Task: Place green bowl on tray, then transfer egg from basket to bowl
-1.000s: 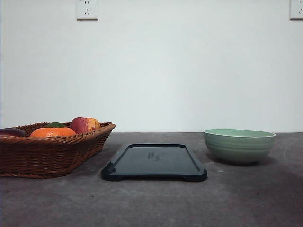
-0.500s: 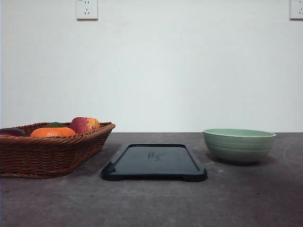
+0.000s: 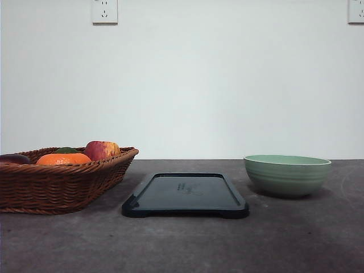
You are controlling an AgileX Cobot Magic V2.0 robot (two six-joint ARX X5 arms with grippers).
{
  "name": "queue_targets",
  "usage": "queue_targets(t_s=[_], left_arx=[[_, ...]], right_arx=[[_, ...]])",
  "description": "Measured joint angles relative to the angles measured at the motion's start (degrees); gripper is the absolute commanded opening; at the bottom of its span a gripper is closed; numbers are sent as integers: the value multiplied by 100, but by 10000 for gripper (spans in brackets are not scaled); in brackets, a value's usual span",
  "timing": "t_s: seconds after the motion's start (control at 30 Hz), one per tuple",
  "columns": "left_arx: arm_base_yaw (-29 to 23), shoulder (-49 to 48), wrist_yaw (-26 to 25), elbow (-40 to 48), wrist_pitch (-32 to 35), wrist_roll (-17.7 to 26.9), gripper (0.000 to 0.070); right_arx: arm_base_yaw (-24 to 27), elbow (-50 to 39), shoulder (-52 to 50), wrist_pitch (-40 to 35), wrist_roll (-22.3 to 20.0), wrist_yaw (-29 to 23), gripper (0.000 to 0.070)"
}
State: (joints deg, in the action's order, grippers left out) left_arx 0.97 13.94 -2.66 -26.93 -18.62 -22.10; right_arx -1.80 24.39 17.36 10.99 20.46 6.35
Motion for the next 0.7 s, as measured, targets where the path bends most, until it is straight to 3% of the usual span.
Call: queue_targets(t_s=[0.33, 0.7], left_arx=[[2, 1490, -52, -1528, -1168, 502, 1], [7, 3254, -743, -2612, -2388, 1055, 0]], right_arx=[[0, 1176, 1361, 903, -819, 328, 7], [2, 2474, 2916, 2471, -1295, 862, 7]])
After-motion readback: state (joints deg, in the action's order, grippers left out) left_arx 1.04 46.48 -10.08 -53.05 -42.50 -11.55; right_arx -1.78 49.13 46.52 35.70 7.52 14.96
